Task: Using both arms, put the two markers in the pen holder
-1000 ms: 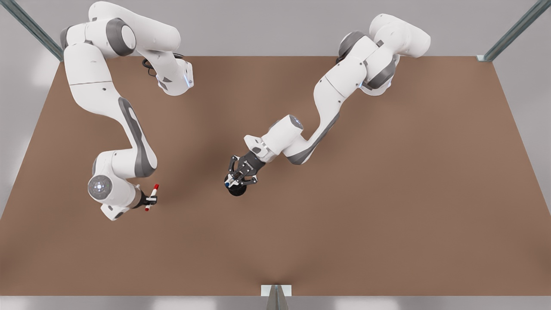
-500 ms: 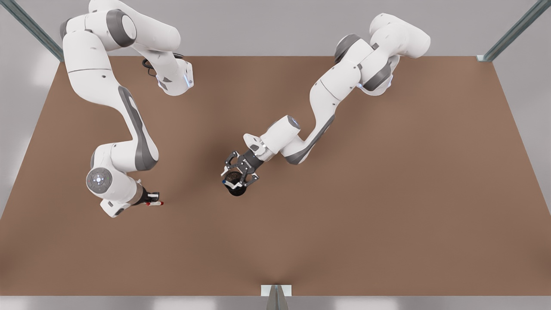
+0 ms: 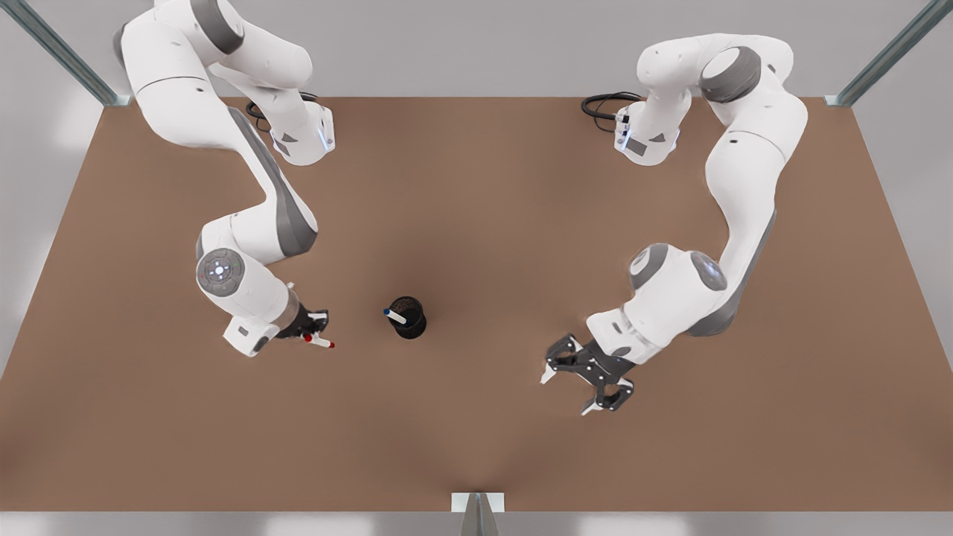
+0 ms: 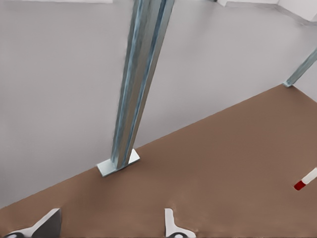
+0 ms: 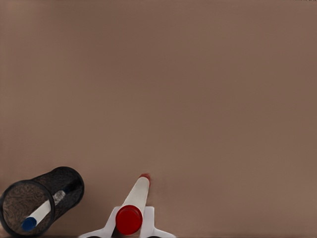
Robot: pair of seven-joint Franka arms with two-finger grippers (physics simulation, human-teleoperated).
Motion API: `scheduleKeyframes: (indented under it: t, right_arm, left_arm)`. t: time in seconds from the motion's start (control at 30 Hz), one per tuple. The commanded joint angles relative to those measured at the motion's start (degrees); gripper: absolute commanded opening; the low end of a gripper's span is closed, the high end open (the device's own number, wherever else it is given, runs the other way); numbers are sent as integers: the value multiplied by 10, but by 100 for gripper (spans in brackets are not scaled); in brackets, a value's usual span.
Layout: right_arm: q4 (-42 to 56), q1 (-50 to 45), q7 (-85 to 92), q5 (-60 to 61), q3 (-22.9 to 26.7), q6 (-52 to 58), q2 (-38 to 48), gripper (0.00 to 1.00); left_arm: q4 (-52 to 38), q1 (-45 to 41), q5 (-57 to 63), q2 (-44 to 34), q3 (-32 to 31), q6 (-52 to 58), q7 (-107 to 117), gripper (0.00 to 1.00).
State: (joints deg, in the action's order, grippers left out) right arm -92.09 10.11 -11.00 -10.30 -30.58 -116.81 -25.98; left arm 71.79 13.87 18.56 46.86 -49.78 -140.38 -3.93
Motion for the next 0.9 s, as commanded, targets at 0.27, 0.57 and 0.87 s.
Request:
scheduleKeyframes:
  t: [0.27, 0.57, 0.87]
  right_arm:
    - [34, -5, -148, -8, -63, 42, 1, 21]
    - [63, -49, -213, -10, -76, 40, -1, 21]
    - [61, -86, -257, -9, -76, 36, -6, 21]
  left_arm:
    - [-3, 146, 11, -161, 43, 491, 219, 100]
    - [71, -148, -198, -311, 464, 486, 210, 100]
    - [70, -144, -198, -295, 463, 483, 207, 100]
